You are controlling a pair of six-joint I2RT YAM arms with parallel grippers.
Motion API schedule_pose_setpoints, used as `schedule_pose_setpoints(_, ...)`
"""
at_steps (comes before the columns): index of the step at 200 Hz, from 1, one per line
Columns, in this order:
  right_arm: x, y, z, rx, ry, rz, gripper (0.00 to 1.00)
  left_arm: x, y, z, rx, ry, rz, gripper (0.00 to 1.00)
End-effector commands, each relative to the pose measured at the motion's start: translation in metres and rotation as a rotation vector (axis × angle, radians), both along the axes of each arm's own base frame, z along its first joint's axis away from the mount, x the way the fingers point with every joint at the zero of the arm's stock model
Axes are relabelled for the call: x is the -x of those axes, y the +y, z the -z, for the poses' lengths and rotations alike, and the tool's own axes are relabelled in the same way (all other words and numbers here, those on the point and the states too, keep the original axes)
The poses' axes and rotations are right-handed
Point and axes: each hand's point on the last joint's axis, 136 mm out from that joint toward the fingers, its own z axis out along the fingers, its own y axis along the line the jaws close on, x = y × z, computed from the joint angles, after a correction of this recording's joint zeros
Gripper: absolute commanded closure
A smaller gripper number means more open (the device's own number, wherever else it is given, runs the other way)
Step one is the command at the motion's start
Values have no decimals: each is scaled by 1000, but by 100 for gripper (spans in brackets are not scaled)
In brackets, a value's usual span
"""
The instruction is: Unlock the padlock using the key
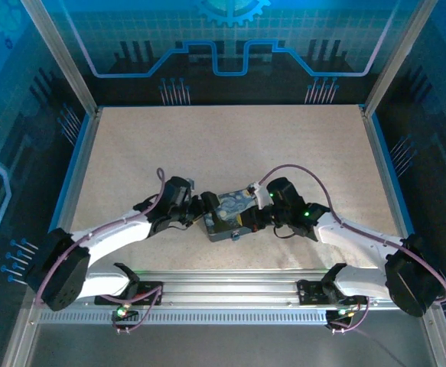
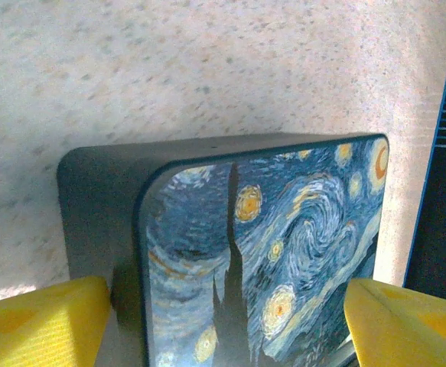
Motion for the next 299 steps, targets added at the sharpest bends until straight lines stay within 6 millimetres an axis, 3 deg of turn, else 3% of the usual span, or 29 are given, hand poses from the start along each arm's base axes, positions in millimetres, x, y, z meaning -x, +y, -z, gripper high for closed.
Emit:
schedule_pose_setpoints(1, -2, -8, 0, 0, 7, 28, 97, -19, -19, -15, 27, -68, 97, 19)
schedule_pose_setpoints(58, -5, -18, 2, -62, 32, 56, 96, -53, -40, -18, 15, -113, 161, 19)
schedule_pose_setpoints(100, -11, -24, 0, -115, 59, 61, 96, -54, -22, -40, -86, -217, 158, 18)
schedule_pose_setpoints(124, -17, -31, 0, -123, 60, 81, 96, -40, -4, -54, -137, -268, 148, 18)
schedule_pose_setpoints(143, -22, -36, 3, -125, 64, 100, 96, -19, -1, -59, -132, -286, 175, 19)
schedule_pose_setpoints(191, -31, -45, 12, -129, 81, 129, 96, 55, -27, -44, -113, -246, 305, 22)
schedule_pose_setpoints(222, -31, -49, 21, -111, 103, 139, 96, 87, -43, -28, -80, -200, 338, 23)
schedule_pose_setpoints(244, -30, -51, 29, -94, 121, 143, 96, 95, -58, -18, -26, -172, 347, 23)
schedule_pose_setpoints(299, -27, -51, 48, -65, 175, 143, 96, 76, -71, -2, -39, -174, 309, 21)
